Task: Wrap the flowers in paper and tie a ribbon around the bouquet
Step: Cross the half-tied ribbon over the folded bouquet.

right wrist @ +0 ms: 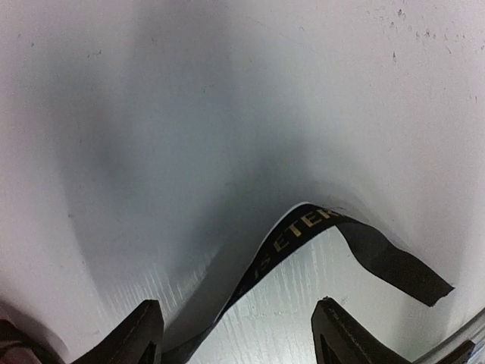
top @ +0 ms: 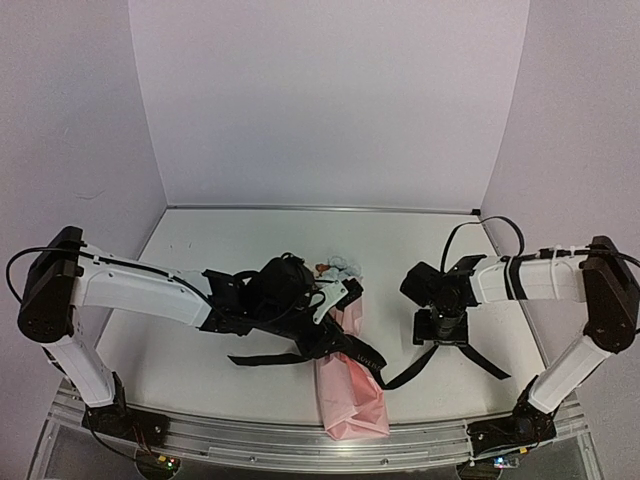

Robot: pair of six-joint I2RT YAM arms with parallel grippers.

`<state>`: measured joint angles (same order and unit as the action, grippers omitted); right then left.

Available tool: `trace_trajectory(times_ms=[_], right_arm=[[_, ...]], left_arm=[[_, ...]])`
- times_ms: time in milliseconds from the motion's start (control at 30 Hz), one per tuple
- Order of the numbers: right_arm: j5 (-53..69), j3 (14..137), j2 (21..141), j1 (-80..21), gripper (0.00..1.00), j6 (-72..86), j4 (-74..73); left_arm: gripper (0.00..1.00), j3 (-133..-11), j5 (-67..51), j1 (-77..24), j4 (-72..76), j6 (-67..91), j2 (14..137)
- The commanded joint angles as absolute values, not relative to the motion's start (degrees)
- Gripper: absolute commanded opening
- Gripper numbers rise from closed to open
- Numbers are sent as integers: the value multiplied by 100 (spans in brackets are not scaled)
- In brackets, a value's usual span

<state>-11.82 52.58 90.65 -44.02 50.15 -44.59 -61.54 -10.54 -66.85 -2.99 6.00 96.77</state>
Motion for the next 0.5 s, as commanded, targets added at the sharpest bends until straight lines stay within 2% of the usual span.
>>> trace_trajectory(times_ms=[0, 100, 200, 233, 367, 467], right_arm=[[-1231, 5390, 9436, -4260, 68, 5289, -3996], [-1237, 5366, 9634, -4190, 63, 5463, -3942], [-1264, 5202, 9714, -4154, 53, 5606, -3805], [-1253, 5152, 9727, -4145, 47, 5620, -3732], [-1089, 5434, 9767, -4077, 2, 4940, -3674], [-627, 6142, 9891, -3974, 0, 3920, -3741]], left_arm=[[38, -6278, -1094, -6678, -130, 636, 9409], [38, -6192, -1023, -6675, -151, 658, 9299], [39, -6072, -951, -6619, -129, 693, 9124], [39, -6015, -949, -6573, -89, 716, 9059], [42, -5808, -1030, -6286, -26, 756, 8760], [45, -5666, -1144, -5983, 239, 731, 8552]])
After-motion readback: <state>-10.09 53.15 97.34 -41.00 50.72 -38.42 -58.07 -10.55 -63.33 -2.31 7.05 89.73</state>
